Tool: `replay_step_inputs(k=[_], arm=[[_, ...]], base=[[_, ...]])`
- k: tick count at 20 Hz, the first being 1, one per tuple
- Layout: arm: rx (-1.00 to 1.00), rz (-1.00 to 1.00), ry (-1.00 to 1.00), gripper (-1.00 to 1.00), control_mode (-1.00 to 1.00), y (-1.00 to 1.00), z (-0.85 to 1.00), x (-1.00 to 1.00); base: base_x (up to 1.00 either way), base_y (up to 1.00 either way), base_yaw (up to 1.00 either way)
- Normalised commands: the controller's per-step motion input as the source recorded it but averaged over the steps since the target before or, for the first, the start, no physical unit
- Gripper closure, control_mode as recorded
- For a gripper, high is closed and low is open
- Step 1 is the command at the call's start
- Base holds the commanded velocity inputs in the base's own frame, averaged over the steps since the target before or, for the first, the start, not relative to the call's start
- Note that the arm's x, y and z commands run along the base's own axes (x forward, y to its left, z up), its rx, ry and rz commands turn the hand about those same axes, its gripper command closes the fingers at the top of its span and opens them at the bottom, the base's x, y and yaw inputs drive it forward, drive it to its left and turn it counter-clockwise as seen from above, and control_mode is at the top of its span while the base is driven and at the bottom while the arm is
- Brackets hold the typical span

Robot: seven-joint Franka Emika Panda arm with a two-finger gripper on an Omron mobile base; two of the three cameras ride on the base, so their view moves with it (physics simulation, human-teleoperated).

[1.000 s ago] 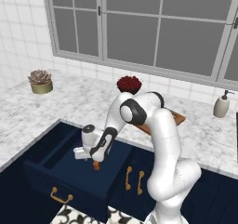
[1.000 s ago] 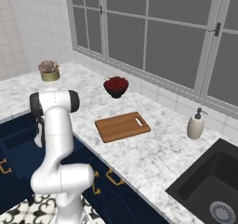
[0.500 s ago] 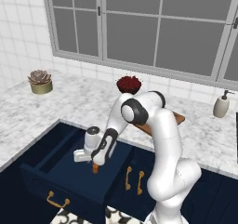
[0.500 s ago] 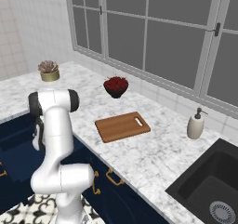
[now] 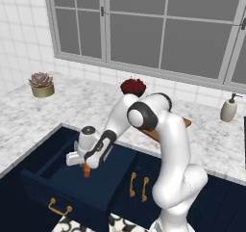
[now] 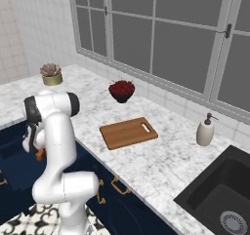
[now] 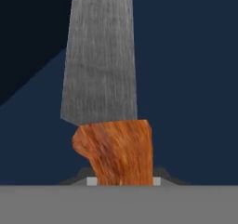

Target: Pick up the knife from the drawer and place it on the cutting board. Then place the meat from the plate to the cutting board.

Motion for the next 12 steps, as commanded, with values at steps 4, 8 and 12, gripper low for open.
replay_step_inputs(k=[4, 8, 12], arm=[[0.00, 0.08, 0.00, 1.00, -1.00, 0.45, 0.76, -0.25], [0.02, 0.06, 0.00, 1.00, -1.00, 0.34, 0.70, -0.50], [0.01, -0.02, 0.00, 1.00, -1.00, 0.00, 0.71, -0.53]], base=[[0.00, 0.00, 0.00], [0.00, 0.00, 0.00], [0.00, 0.00, 0.00]])
